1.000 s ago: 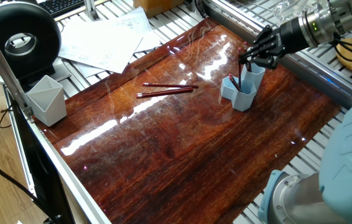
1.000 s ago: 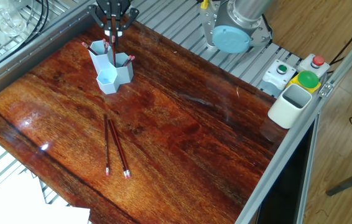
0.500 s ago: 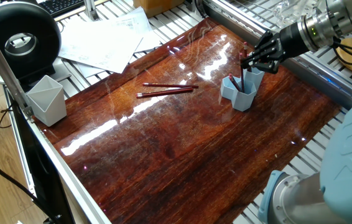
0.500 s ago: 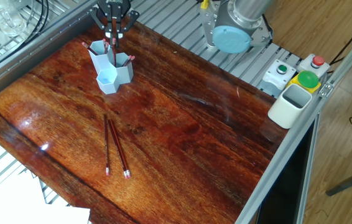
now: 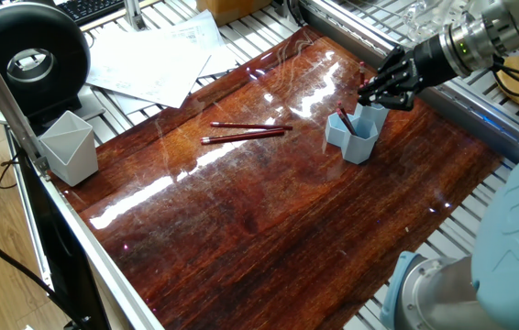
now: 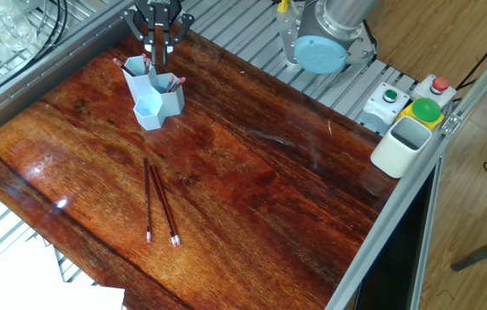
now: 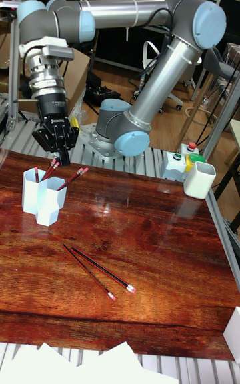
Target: Put the pen into the pen holder
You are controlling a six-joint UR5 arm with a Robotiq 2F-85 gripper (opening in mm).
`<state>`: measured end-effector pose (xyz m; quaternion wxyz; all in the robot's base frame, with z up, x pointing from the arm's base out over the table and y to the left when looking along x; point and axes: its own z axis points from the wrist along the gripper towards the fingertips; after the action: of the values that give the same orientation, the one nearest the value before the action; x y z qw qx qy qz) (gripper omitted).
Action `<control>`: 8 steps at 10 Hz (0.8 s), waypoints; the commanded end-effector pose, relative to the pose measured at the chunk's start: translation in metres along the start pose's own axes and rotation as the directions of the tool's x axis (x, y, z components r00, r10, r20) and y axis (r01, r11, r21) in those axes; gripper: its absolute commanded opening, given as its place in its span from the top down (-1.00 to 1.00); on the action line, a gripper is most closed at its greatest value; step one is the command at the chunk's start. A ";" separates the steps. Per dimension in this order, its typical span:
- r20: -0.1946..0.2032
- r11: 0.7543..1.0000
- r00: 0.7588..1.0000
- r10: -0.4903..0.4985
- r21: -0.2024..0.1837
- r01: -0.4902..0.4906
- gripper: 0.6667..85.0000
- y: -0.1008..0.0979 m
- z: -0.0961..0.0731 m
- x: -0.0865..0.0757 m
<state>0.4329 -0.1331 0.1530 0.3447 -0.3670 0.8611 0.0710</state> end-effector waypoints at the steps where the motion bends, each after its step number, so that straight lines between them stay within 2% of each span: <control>1: -0.129 0.998 0.991 0.044 0.041 -0.039 0.47 -0.006 -0.017 0.026; 2: -0.218 0.994 0.971 0.103 0.068 -0.090 0.49 -0.003 -0.031 0.043; 4: -0.341 0.982 0.924 0.174 0.132 -0.136 0.60 0.002 -0.053 0.058; 5: -0.387 0.974 0.898 0.209 0.162 -0.157 0.68 0.005 -0.062 0.057; 8: -0.518 0.945 0.796 0.314 0.246 -0.213 0.91 0.026 -0.078 0.038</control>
<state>0.3668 -0.1705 0.1610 0.1507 -0.2676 0.9514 -0.0224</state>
